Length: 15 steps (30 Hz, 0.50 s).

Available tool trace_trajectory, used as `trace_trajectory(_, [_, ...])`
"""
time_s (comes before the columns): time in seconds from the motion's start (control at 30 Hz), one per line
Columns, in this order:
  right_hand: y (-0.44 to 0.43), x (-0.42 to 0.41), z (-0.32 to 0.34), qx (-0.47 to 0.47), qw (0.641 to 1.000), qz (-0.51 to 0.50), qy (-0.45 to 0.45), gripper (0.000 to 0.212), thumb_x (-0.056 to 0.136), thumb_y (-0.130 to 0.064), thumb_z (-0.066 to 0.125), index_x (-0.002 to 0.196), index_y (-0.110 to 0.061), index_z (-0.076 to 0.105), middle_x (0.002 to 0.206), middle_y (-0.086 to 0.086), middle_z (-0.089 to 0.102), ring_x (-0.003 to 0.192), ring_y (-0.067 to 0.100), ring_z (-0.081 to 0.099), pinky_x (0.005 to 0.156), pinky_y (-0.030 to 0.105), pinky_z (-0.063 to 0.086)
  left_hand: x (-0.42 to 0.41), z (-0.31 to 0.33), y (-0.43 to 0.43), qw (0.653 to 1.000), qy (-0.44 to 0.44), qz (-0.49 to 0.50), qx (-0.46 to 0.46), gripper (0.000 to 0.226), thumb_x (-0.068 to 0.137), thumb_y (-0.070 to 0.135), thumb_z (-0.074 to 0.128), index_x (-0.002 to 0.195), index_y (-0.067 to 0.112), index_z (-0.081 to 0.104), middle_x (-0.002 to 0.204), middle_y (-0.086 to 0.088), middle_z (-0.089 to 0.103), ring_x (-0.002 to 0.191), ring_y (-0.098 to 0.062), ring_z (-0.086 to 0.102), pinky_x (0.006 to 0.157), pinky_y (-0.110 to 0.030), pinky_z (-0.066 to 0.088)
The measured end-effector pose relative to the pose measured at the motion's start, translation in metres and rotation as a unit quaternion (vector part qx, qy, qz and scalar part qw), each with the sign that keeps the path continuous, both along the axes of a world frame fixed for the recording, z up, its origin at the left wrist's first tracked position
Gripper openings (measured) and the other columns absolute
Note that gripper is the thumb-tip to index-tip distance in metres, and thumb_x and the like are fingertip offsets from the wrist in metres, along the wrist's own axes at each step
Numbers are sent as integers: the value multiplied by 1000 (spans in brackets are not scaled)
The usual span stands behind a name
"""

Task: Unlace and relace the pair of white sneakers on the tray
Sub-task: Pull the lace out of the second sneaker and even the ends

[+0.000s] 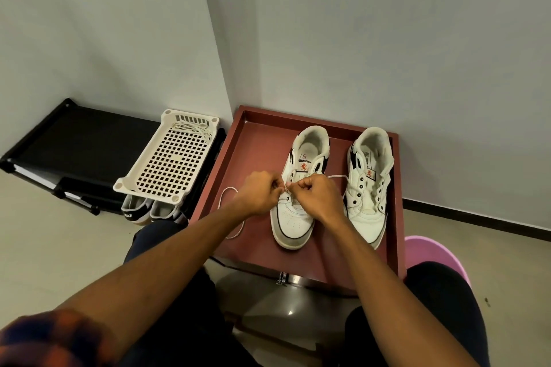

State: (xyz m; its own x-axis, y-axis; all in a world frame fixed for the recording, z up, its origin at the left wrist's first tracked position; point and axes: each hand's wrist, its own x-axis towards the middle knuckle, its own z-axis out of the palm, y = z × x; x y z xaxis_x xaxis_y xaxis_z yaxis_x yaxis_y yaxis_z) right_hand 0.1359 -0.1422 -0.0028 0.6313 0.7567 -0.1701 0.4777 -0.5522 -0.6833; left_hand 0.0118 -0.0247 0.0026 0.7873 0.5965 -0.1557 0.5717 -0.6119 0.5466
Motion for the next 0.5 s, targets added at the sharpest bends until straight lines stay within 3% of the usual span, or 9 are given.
trace_trajectory(0.17, [14, 15, 20, -37, 988, 7, -148, 25, 85, -53, 70, 84, -28, 77, 80, -6, 74, 83, 20, 69, 71, 30, 52, -29, 24, 35, 998, -8, 55, 34, 4, 91, 21, 62, 89, 23, 66, 88, 5, 69, 80, -15, 64, 75, -28, 51])
trace_trajectory(0.23, [22, 21, 28, -49, 973, 53, -218, 22, 86, -48, 72, 88, -26, 77, 89, -4, 74, 88, 22, 68, 71, 31, 50, -46, 32, 59, 993, 6, 100, 66, 3, 91, 22, 59, 91, 22, 62, 88, 2, 68, 82, -19, 63, 74, -30, 48])
trace_trajectory(0.33, [34, 31, 37, -16, 949, 148, -276, 23, 84, -45, 76, 79, -23, 71, 88, -7, 67, 90, 19, 63, 67, 30, 48, -64, 41, 88, 976, 76, 161, 122, 10, 91, 25, 54, 96, 16, 57, 86, -4, 62, 80, -27, 59, 74, -37, 47])
trace_trajectory(0.4, [39, 38, 39, -4, 954, 152, -260, 28, 83, -49, 77, 73, -24, 68, 77, -11, 62, 82, 15, 61, 65, 30, 45, -62, 43, 94, 967, 114, 174, 147, 20, 93, 25, 51, 108, 12, 53, 92, -9, 60, 81, -31, 58, 74, -41, 46])
trace_trajectory(0.5, [51, 48, 41, -6, 974, 110, -198, 31, 82, -51, 77, 75, -24, 64, 71, -14, 57, 74, 12, 58, 67, 28, 41, -48, 34, 87, 981, 56, 147, 115, 30, 95, 28, 51, 122, 14, 53, 107, -11, 65, 96, -33, 64, 83, -45, 52])
